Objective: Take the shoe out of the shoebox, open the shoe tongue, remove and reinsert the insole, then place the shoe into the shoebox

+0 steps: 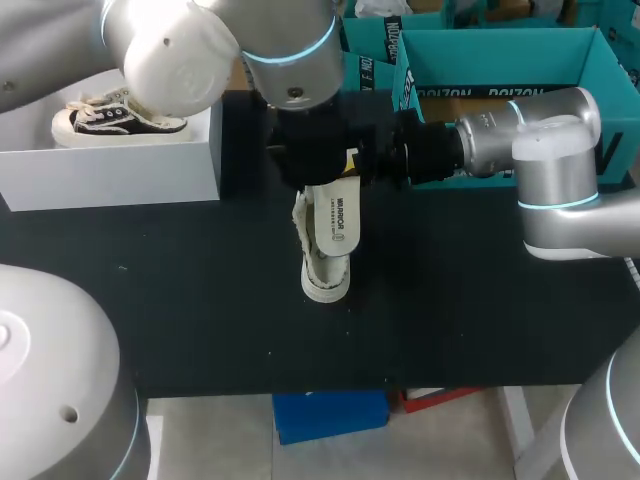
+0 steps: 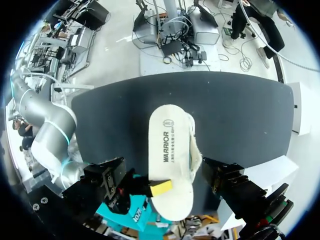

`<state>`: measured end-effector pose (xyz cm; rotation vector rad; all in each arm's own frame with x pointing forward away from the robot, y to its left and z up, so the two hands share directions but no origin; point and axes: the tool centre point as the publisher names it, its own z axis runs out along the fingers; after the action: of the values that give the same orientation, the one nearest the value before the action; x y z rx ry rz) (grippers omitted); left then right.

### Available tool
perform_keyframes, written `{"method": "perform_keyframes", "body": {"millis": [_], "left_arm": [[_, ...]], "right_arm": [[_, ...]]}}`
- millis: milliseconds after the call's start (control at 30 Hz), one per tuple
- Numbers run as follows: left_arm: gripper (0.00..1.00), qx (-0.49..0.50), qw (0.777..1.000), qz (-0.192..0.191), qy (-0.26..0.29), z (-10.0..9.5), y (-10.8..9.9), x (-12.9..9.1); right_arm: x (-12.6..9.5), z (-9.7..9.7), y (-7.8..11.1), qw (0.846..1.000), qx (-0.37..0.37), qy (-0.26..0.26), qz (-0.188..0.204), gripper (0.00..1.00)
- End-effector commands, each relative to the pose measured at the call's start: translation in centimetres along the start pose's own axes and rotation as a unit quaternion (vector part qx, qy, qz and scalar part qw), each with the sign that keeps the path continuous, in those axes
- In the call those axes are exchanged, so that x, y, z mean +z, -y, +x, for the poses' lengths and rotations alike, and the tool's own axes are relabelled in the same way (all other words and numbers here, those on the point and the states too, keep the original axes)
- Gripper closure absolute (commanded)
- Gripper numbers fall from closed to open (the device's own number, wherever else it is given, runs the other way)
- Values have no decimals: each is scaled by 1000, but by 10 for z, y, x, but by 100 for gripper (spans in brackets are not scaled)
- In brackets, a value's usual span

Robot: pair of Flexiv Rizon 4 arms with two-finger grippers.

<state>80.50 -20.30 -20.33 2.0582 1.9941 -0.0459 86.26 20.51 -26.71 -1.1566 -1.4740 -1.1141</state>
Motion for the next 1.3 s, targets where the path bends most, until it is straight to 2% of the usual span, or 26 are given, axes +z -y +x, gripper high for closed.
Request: {"method": "perform_keyframes", "body": {"millis": [33,200,367,500,600,833,1000,1100,1300], "left_arm": [[0,0,1000,-7,11,7,12,-2],[0,-1,1000,-8,17,9,22,-4],[0,-9,999,-9,31,14,22,-2],[0,-26,996,-14,90,22,17,-2],[0,-34,976,1,217,27,14,-5],[0,-71,924,8,377,46,5,4],[0,-95,902,-12,422,56,-2,12],[0,-100,881,-10,462,61,-7,16],[0,-76,855,-9,513,63,-14,25]], "right_arm": [[1,0,0,1000,1,1,0,100],[1,0,0,1000,1,1,0,100],[1,0,0,1000,1,1,0,100],[1,0,0,1000,1,1,0,100],[1,0,0,1000,1,1,0,100],[1,0,0,1000,1,1,0,100],[1,0,0,1000,1,1,0,100],[1,0,0,1000,1,1,0,100],[1,0,0,1000,1,1,0,100]]}}
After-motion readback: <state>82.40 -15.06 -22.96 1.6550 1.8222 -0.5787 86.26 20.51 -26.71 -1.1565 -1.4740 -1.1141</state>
